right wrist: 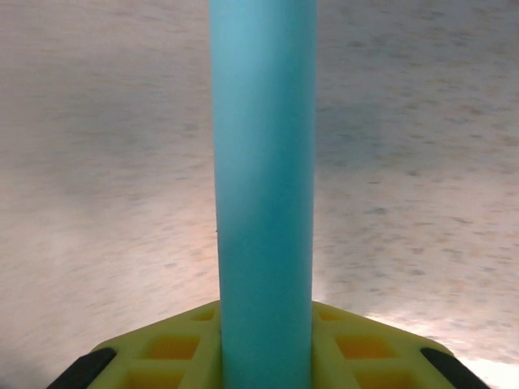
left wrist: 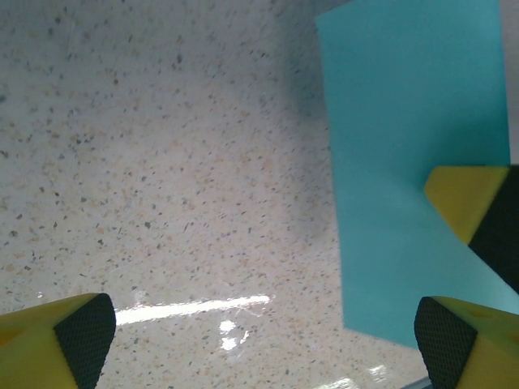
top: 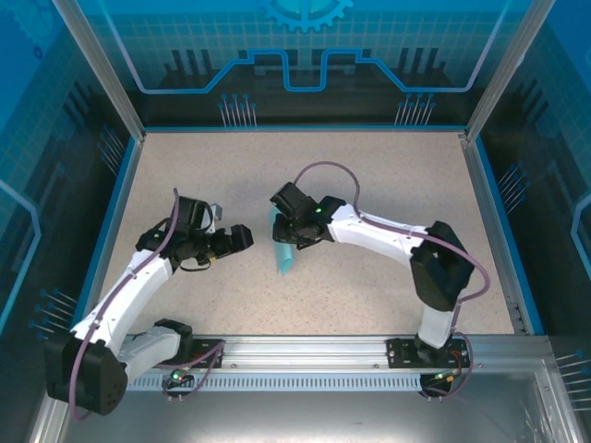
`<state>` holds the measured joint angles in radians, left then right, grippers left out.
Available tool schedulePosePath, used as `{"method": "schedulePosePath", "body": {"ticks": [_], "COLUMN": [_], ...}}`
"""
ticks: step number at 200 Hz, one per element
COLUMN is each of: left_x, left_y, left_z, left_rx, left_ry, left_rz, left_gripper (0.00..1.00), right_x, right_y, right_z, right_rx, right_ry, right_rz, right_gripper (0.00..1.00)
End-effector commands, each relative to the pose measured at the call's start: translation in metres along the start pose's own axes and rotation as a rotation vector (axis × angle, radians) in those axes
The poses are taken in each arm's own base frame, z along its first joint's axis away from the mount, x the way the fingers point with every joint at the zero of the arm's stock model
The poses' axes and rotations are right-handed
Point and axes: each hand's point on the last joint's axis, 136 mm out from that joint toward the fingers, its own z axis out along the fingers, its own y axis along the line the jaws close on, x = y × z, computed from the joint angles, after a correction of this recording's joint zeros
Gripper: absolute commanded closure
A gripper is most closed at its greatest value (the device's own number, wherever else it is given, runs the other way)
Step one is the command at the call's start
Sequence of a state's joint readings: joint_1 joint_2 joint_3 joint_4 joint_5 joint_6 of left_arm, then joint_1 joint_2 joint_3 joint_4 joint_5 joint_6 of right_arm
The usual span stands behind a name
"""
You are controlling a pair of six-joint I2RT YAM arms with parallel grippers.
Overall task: Fold a paper plane with a square sheet of paper (pick it up from the middle)
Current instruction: Fold the square sheet of paper in half at the center of the table.
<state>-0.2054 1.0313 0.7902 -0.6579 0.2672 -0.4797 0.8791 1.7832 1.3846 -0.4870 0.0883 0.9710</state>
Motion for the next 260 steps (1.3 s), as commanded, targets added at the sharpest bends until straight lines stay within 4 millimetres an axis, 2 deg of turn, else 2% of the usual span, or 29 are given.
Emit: {"method": "schedulePosePath", "body": {"ticks": [1,20,46,92,109,111,120,145,183,190,239,260], "left_x": [-0.004,-0.009,-0.015,-0.021,-0.02,-0.019,-0.017,-0.012,-0.003,-0.001,0.01,0.012], "left_y": [-0.007,-0.015,-0.024,-0.038,-0.042,-0.043,-0.045,-0.052,-0.062,-0.064,-0.072,-0.068], "left_z": [-0.014,-0.014,-0.005,0.019,0.028,0.03,0.034,0.048,0.066,0.07,0.093,0.102], "left_rx": [0.014,0.047,0.093,0.179,0.199,0.202,0.21,0.223,0.222,0.222,0.226,0.207], "left_ry": [-0.011,-0.017,0.004,0.048,0.062,0.065,0.074,0.093,0.125,0.132,0.174,0.179], "left_rz": [-0.016,-0.018,-0.039,-0.092,-0.1,-0.101,-0.106,-0.11,-0.095,-0.093,-0.105,-0.129], "left_gripper": [0.01,0.01,0.01,0.02,0.02,0.02,0.02,0.03,0.03,0.03,0.08,0.11], "right_x": [-0.006,-0.003,0.004,0.023,0.023,0.028,0.032,0.036,0.043,0.039,0.045,0.048], "right_y": [0.033,0.031,0.022,-0.023,-0.03,-0.038,-0.047,-0.06,-0.072,-0.071,-0.082,-0.086], "right_z": [-0.013,-0.007,0.001,0.023,0.025,0.028,0.031,0.036,0.042,0.041,0.046,0.049], "right_rx": [-0.239,-0.32,-0.412,-0.359,-0.367,-0.352,-0.336,-0.32,-0.323,-0.339,-0.325,-0.325], "right_ry": [0.001,0.02,0.02,0.034,0.032,0.042,0.05,0.056,0.051,0.032,0.038,0.037], "right_rz": [0.017,0.043,0.061,0.07,0.074,0.078,0.078,0.083,0.077,0.071,0.057,0.053], "right_gripper": [0.72,0.73,0.72,0.72,0.72,0.72,0.71,0.72,0.7,0.7,0.67,0.67]}}
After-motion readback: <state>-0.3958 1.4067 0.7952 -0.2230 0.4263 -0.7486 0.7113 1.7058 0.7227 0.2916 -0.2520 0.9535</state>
